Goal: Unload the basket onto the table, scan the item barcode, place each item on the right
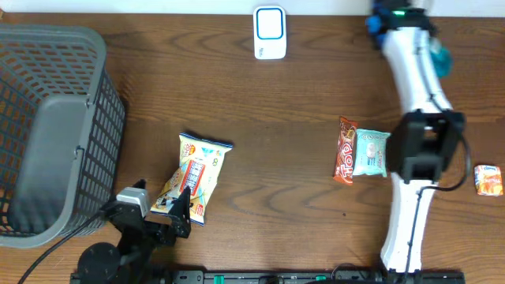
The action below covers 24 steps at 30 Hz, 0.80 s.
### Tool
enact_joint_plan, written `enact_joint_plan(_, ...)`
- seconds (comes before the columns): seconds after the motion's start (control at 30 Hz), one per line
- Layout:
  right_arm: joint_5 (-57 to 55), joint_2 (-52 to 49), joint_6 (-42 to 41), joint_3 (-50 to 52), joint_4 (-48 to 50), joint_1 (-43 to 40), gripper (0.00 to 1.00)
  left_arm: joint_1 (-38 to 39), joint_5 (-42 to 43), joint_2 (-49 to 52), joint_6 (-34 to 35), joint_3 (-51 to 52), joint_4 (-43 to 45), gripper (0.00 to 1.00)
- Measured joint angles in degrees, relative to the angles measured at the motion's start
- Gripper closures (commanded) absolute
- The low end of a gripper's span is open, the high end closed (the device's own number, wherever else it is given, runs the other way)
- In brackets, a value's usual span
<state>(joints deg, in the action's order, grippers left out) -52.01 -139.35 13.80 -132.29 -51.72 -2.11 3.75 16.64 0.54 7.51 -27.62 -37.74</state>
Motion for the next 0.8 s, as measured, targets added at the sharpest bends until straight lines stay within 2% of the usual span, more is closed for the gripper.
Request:
enact_joint_plan(0.2,2.3,-0.2,-2.5,16.5,9.4,-14.1,0.99,0.0,0.0,0.0,0.0,0.0,-16.0,0.02)
enact_joint_plan(0.23,1.4,-0.2,-2.5,17.8,10.9,-15.9,0.96,0.0,0.1,0.0,0.0,0.2,-19.4,0.02)
enact_joint_plan(0.27,1.0,-0.2,-2.4,18.6,12.3,-17.8,0.73,0.0,0.0,0.0,0.0,0.3,-20.8,0.02)
enact_joint_plan(0.3,0.7,-0.2,-2.4,19.0,12.7,-20.5,0.34,0.0,0.0,0.0,0.0,0.3,-20.7,0.02)
enact_joint_plan(0.33,0.7,-0.1,-2.6,19.1,12.6,-22.2,0.27,0.0,0.0,0.0,0.0,0.3,-20.7,0.02)
enact_joint_plan(0.37,1.3,-0.1,-3.6,19.2,12.1,-24.1,0.01,0.0,0.0,0.0,0.0,0.3,-20.8,0.02)
enact_joint_plan(0.43,4.5,0.0,-5.7,19.6,10.4,-26.8,0.01,0.0,0.0,0.0,0.0,0.3,-20.7,0.02)
enact_joint_plan(0.53,11.8,2.2,-7.2,20.5,9.0,-25.6,0.01,0.0,0.0,0.0,0.0,0.3,-20.8,0.02)
enact_joint_plan(0.67,19.1,10.2,-10.5,20.6,9.2,-20.0,0.01,0.0,0.0,0.0,0.0,0.3,-20.8,0.02)
enact_joint_plan(0.8,27.7,25.8,-14.3,20.1,7.3,-9.9,0.01,0.0,0.0,0.0,0.0,0.3,-20.8,0.02)
